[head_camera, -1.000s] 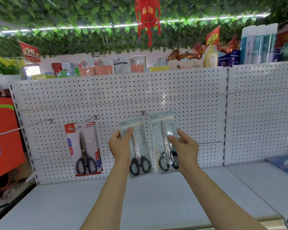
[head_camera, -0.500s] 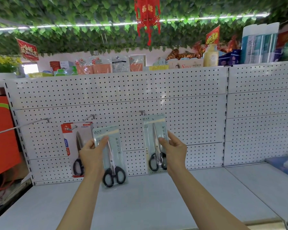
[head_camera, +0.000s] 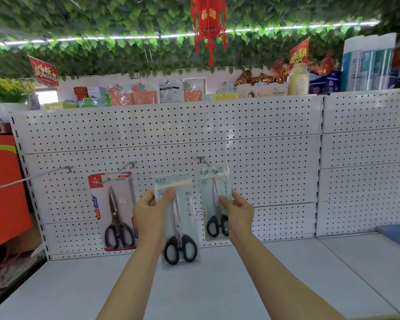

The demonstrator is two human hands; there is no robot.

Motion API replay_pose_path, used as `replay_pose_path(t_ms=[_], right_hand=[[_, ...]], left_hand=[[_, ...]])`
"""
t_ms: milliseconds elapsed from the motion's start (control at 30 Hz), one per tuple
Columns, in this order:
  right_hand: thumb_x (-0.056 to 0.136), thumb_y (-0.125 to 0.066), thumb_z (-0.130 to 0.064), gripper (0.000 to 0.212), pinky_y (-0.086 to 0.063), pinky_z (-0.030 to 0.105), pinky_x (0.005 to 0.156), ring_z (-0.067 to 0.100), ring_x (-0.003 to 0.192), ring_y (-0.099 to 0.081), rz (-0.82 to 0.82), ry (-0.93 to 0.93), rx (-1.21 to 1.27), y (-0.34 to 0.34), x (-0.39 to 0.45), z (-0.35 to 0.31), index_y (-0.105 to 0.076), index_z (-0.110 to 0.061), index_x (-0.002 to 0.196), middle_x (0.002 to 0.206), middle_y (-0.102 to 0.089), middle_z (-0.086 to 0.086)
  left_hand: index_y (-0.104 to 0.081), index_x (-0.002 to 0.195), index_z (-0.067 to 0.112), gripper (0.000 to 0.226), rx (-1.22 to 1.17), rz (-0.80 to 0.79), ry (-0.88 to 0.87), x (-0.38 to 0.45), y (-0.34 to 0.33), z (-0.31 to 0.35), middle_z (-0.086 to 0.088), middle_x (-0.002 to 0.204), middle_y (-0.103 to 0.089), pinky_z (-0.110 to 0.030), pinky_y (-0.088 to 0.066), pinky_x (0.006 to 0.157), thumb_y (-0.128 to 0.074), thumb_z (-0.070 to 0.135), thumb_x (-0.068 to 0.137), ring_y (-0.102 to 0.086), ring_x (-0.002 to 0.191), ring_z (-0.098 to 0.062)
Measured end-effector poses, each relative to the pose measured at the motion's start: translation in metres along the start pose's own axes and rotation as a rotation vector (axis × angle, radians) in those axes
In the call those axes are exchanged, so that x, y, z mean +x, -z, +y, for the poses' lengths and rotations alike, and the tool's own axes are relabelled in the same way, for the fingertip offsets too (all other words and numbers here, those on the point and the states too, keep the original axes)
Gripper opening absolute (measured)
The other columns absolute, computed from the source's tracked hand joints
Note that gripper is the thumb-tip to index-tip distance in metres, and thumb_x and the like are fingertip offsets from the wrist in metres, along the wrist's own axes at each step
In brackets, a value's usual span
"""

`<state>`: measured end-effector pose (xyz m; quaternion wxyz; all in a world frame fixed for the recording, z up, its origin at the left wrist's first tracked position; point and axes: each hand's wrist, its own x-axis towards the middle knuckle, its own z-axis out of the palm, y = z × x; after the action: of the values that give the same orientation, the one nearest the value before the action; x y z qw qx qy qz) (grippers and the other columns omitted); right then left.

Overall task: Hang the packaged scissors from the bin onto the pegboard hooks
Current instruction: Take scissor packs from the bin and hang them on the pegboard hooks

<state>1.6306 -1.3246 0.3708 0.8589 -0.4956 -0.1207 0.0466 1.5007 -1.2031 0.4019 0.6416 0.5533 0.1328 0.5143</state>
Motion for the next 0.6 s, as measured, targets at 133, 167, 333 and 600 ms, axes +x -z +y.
replay_pose_path(t_ms=[133, 167, 333, 600], right_hand=[[0.085, -0.069, 0.0, 0.038, -0.056, 0.016, 0.061, 0.014, 0.082, -0.07, -0.02, 0.0, 0.005, -0.006, 0.016, 0.005, -0.065, -0.009, 0.122, 0.093, -0.074, 0.004], [0.085, -0.069, -0.001, 0.037, -0.057, 0.02, 0.064, 0.016, 0.083, -0.071, -0.031, -0.003, 0.0, -0.007, 0.021, 0.006, -0.066, -0.01, 0.12, 0.095, -0.075, 0.006], [0.084, -0.073, -0.008, 0.053, -0.056, 0.027, 0.077, 0.016, 0.098, -0.067, -0.054, -0.005, -0.071, 0.0, 0.032, 0.011, -0.057, -0.016, 0.133, 0.115, -0.069, 0.004], [0.094, -0.061, -0.021, 0.016, -0.052, 0.03, 0.072, 0.014, 0.081, -0.063, -0.078, 0.305, -0.054, -0.001, -0.032, -0.041, -0.07, -0.02, 0.107, 0.092, -0.072, 0.003]], left_hand=[[-0.073, 0.097, 0.007, 0.016, -0.007, -0.029, 0.012, -0.005, -0.008, 0.002, 0.0, 0.09, -0.078, -0.022, -0.058, 0.073, -0.077, 0.013, 0.082, -0.073, 0.082, -0.009], [-0.073, 0.098, 0.007, 0.017, -0.009, -0.037, 0.008, -0.007, -0.01, 0.003, 0.0, 0.092, -0.078, -0.022, -0.057, 0.073, -0.077, 0.013, 0.083, -0.073, 0.083, -0.008], [-0.072, 0.101, 0.008, 0.017, -0.04, -0.088, 0.043, -0.014, -0.014, 0.004, -0.002, 0.094, -0.078, -0.033, -0.058, 0.076, -0.075, 0.011, 0.085, -0.074, 0.088, -0.017], [-0.073, 0.095, 0.012, 0.013, -0.017, -0.086, 0.033, -0.029, -0.027, 0.007, -0.003, 0.09, -0.078, -0.042, -0.06, 0.078, -0.077, 0.016, 0.083, -0.074, 0.09, -0.026]])
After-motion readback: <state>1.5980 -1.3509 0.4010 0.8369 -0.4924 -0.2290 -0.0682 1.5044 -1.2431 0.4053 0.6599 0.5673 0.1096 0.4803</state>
